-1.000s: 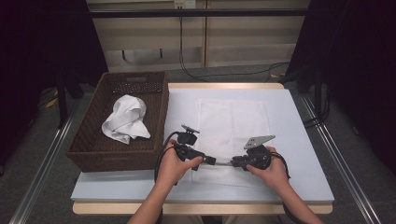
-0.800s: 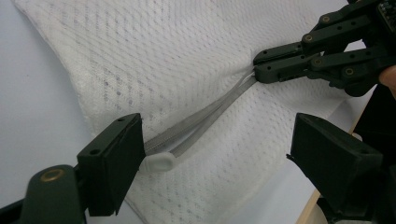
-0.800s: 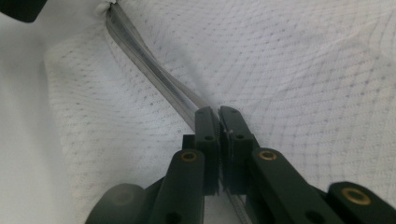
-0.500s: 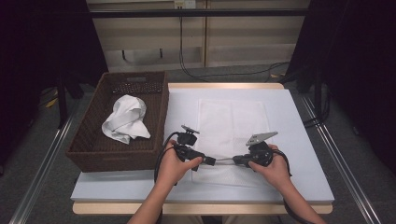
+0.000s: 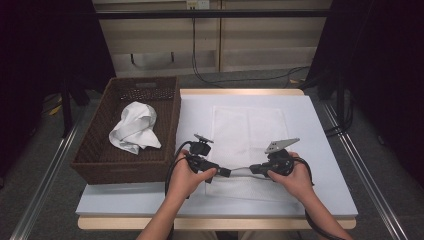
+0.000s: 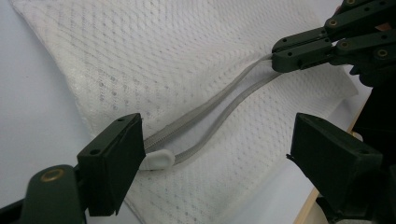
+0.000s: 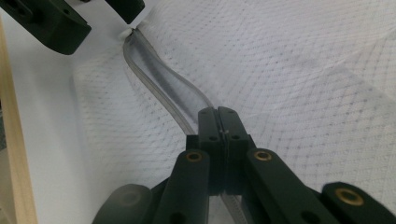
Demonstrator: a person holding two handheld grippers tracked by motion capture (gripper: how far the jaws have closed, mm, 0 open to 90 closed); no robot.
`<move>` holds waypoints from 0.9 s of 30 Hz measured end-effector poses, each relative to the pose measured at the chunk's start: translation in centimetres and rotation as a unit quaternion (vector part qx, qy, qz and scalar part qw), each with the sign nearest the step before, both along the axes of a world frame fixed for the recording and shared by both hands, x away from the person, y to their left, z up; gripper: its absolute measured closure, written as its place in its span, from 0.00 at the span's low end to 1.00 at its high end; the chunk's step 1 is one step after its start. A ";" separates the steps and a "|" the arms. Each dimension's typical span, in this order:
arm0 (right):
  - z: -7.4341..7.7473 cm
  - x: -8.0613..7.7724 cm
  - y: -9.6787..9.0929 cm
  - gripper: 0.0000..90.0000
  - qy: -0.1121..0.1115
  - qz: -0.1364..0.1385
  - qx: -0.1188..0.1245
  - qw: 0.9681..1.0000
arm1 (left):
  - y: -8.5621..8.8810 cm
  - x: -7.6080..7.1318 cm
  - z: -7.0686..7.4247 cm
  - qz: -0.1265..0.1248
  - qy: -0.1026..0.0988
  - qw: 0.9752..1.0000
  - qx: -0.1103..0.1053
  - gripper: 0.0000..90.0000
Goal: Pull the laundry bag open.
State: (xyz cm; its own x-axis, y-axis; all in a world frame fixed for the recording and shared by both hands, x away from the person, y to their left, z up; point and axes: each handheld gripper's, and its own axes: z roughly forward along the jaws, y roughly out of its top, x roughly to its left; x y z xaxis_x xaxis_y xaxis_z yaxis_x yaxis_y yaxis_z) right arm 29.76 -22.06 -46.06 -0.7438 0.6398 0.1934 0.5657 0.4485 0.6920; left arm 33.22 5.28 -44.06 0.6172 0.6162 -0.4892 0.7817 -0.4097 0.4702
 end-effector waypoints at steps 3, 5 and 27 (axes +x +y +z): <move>0.1 0.1 -0.1 1.00 -0.001 -0.005 0.000 1.000 | 0.1 0.1 0.1 -0.008 0.000 1.000 0.001 0.20; 0.3 0.3 -0.2 1.00 -0.007 -0.001 -0.002 1.000 | -0.1 -0.1 0.0 0.017 0.004 1.000 -0.014 0.20; 2.6 0.9 -0.1 1.00 -0.022 0.025 0.007 0.999 | 0.0 0.0 0.2 0.005 -0.013 1.000 -0.005 0.12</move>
State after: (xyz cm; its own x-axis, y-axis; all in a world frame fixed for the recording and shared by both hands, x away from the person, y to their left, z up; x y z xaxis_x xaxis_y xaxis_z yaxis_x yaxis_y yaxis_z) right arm 30.70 -22.15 -43.51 -0.7825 0.5996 0.1679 0.5118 0.4659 0.7218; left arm 33.17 5.33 -43.87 0.6228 0.6176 -0.4803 0.7739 -0.3960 0.4942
